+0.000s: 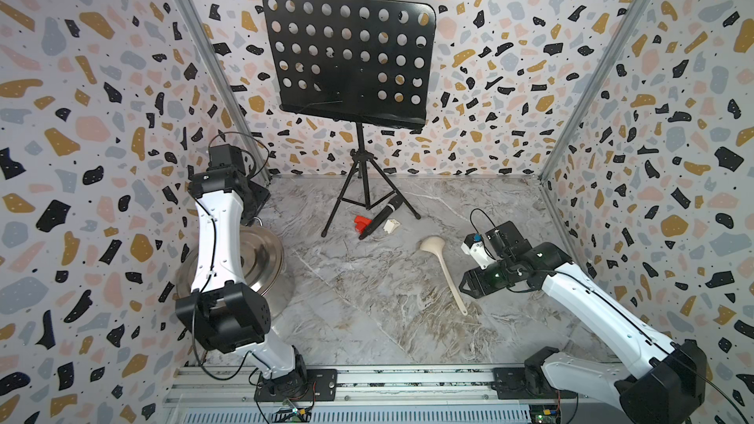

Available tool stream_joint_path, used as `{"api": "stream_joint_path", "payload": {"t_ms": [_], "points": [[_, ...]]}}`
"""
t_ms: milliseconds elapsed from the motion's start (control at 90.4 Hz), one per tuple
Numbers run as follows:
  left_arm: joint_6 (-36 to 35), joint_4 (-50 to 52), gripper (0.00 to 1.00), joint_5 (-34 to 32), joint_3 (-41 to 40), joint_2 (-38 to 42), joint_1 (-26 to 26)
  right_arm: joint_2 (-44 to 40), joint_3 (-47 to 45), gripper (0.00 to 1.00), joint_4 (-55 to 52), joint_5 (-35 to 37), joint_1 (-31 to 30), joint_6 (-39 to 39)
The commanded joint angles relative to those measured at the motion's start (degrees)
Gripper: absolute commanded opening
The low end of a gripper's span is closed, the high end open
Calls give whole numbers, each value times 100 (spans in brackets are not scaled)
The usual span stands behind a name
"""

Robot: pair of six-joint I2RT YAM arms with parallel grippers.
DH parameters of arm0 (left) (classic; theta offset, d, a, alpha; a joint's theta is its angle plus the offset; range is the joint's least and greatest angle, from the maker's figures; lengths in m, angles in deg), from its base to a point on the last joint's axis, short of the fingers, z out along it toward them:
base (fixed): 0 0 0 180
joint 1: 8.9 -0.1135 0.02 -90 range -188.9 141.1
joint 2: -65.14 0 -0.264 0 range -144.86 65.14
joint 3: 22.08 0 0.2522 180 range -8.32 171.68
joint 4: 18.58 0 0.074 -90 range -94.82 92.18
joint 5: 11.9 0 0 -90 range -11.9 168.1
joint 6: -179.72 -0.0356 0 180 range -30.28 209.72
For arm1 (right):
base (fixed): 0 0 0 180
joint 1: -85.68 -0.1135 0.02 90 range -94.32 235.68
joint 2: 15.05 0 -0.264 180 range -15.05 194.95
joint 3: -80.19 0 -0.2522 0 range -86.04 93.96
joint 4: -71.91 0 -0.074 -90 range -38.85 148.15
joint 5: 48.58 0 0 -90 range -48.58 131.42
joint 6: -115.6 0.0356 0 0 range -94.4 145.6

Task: Stir the soup with a spoon
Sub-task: Move the pan to the center of the board.

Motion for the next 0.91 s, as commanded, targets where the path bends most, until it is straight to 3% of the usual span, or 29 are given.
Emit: {"api": "stream_joint_path", "payload": {"t_ms": [0, 243, 896], "points": [[36, 37, 55, 180, 287, -245, -43, -127, -41, 61, 31, -37, -28, -62], [-54, 182, 56, -231, 510, -737, -192, -168, -86, 60, 24, 11, -29, -62], [-318, 275, 42, -262, 740, -1454, -362, -70, -180, 58, 19, 81, -29, -44]]}}
